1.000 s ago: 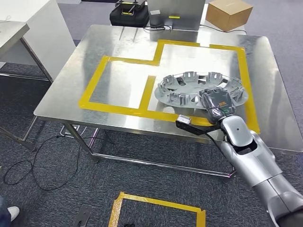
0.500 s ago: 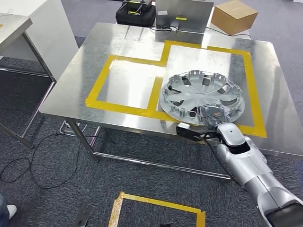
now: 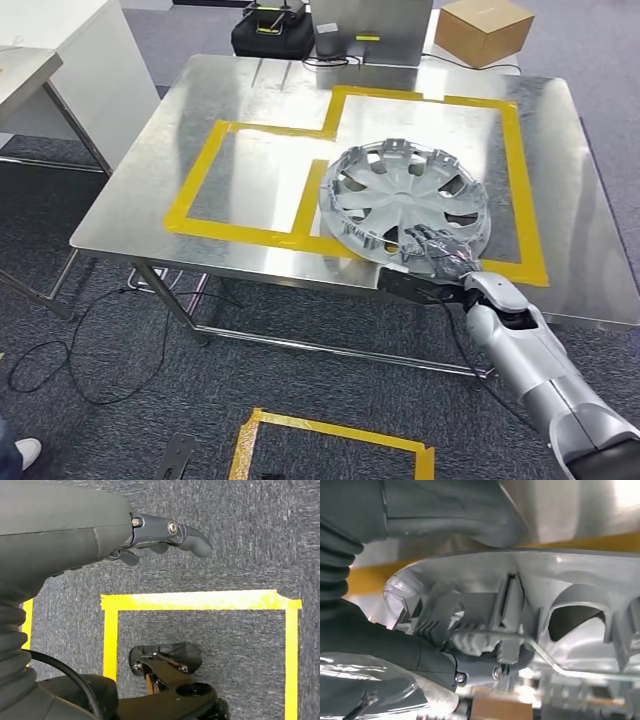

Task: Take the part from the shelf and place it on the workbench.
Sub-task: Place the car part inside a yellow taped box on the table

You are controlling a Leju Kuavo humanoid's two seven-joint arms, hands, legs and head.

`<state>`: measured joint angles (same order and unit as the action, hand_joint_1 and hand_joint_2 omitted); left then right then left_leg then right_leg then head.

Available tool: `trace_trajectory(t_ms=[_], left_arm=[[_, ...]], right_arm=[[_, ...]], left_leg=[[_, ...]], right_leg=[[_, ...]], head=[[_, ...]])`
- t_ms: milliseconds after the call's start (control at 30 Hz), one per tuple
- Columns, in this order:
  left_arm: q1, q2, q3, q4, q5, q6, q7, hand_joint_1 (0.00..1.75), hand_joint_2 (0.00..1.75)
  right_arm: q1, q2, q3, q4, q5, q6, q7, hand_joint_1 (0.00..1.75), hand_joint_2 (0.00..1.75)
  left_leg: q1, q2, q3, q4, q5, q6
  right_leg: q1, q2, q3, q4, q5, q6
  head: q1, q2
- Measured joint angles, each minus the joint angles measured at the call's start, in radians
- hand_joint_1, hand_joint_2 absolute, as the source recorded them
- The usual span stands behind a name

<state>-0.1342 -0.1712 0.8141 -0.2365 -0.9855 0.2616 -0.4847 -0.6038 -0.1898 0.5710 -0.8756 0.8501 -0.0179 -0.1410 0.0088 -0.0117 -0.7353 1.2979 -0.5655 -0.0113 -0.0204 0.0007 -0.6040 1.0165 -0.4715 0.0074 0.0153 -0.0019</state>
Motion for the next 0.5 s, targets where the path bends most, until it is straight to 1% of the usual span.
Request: trace_trajectory(t_ms=[33, 67, 100, 167, 200, 267, 300, 333, 367, 433, 467, 500], left_arm=[[0.001, 0.000, 0.000, 0.000, 0.003, 0.002, 0.000, 0.00, 0.00], [0.001, 0.001, 0.000, 0.000, 0.005, 0.003, 0.000, 0.00, 0.00], [0.002, 0.002, 0.000, 0.000, 0.007, 0.004, 0.000, 0.00, 0.00], [0.001, 0.005, 0.000, 0.000, 0.012, 0.009, 0.000, 0.00, 0.00], [0.002, 0.006, 0.000, 0.000, 0.015, 0.012, 0.000, 0.00, 0.00], [0.007, 0.006, 0.001, 0.000, 0.020, 0.019, 0.000, 0.00, 0.00], [0.011, 0.006, 0.002, 0.000, 0.023, 0.023, 0.000, 0.00, 0.00], [0.012, 0.006, 0.002, 0.000, 0.025, 0.027, 0.000, 0.00, 0.00], [0.012, 0.006, 0.003, 0.000, 0.026, 0.030, 0.000, 0.00, 0.00], [0.013, 0.006, 0.004, 0.000, 0.027, 0.032, 0.000, 0.00, 0.00], [0.015, 0.005, 0.004, 0.000, 0.029, 0.033, 0.000, 0.00, 0.00], [0.016, 0.005, 0.004, 0.000, 0.030, 0.033, 0.000, 0.00, 0.00]], right_arm=[[0.005, -0.001, -0.003, -0.015, -0.029, 0.010, -0.005, 0.00, 0.00], [0.009, -0.003, -0.005, -0.030, -0.054, 0.017, -0.010, 0.00, 0.00], [0.012, -0.005, -0.009, -0.047, -0.076, 0.022, -0.015, 0.00, 0.00], [0.023, -0.009, -0.019, -0.092, -0.136, 0.029, -0.029, 0.00, 0.00], [0.034, -0.012, -0.027, -0.118, -0.174, 0.029, -0.037, 0.00, 0.00], [0.068, -0.016, -0.045, -0.183, -0.257, 0.024, -0.049, 0.00, 0.00], [0.087, -0.016, -0.057, -0.218, -0.298, 0.020, -0.053, 0.00, 0.00], [0.106, -0.016, -0.068, -0.255, -0.337, 0.017, -0.055, 0.00, 0.00], [0.122, -0.016, -0.080, -0.288, -0.368, 0.014, -0.057, 0.00, 0.00], [0.151, -0.016, -0.099, -0.339, -0.411, 0.011, -0.058, 0.00, 0.00], [0.166, -0.016, -0.108, -0.358, -0.431, 0.011, -0.060, 0.00, 0.00], [0.183, -0.016, -0.116, -0.378, -0.453, 0.010, -0.062, 0.00, 0.00]], left_leg=[[0.000, 0.000, 0.013, -0.029, 0.022, 0.002], [0.000, 0.000, 0.035, -0.077, 0.051, 0.006], [-0.001, 0.000, 0.062, -0.136, 0.077, 0.011], [-0.006, 0.001, 0.107, -0.233, 0.106, 0.020], [-0.008, 0.001, 0.119, -0.260, 0.108, 0.024], [-0.008, 0.001, 0.123, -0.269, 0.104, 0.029], [-0.006, 0.001, 0.126, -0.274, 0.106, 0.033], [-0.004, 0.001, 0.128, -0.278, 0.108, 0.038], [-0.002, 0.002, 0.131, -0.282, 0.110, 0.043], [-0.002, 0.002, 0.132, -0.283, 0.109, 0.048], [-0.002, 0.002, 0.132, -0.283, 0.109, 0.049], [-0.002, 0.002, 0.132, -0.282, 0.108, 0.049]], right_leg=[[0.000, 0.001, 0.001, 0.000, -0.001, 0.000], [0.001, 0.003, 0.003, 0.000, -0.001, 0.001], [0.001, 0.004, 0.004, 0.000, -0.002, 0.003], [0.004, 0.005, 0.004, 0.001, -0.005, 0.010], [0.005, 0.005, 0.002, 0.002, -0.006, 0.015], [0.004, 0.004, 0.001, -0.001, -0.006, 0.027], [0.004, 0.004, -0.002, 0.003, -0.012, 0.032], [0.003, 0.003, -0.010, 0.020, -0.025, 0.036], [0.003, 0.003, -0.027, 0.056, -0.048, 0.040], [0.002, 0.003, -0.085, 0.179, -0.109, 0.044], [0.002, 0.003, -0.113, 0.237, -0.128, 0.046], [0.002, 0.003, -0.129, 0.266, -0.131, 0.048]], head=[[0.000, 0.000], [0.000, 0.000], [0.000, 0.000], [0.000, 0.000], [0.000, 0.000], [0.001, 0.000], [0.001, 0.000], [0.002, 0.000], [0.003, 0.000], [0.004, 0.000], [0.004, 0.000], [0.004, 0.000]])
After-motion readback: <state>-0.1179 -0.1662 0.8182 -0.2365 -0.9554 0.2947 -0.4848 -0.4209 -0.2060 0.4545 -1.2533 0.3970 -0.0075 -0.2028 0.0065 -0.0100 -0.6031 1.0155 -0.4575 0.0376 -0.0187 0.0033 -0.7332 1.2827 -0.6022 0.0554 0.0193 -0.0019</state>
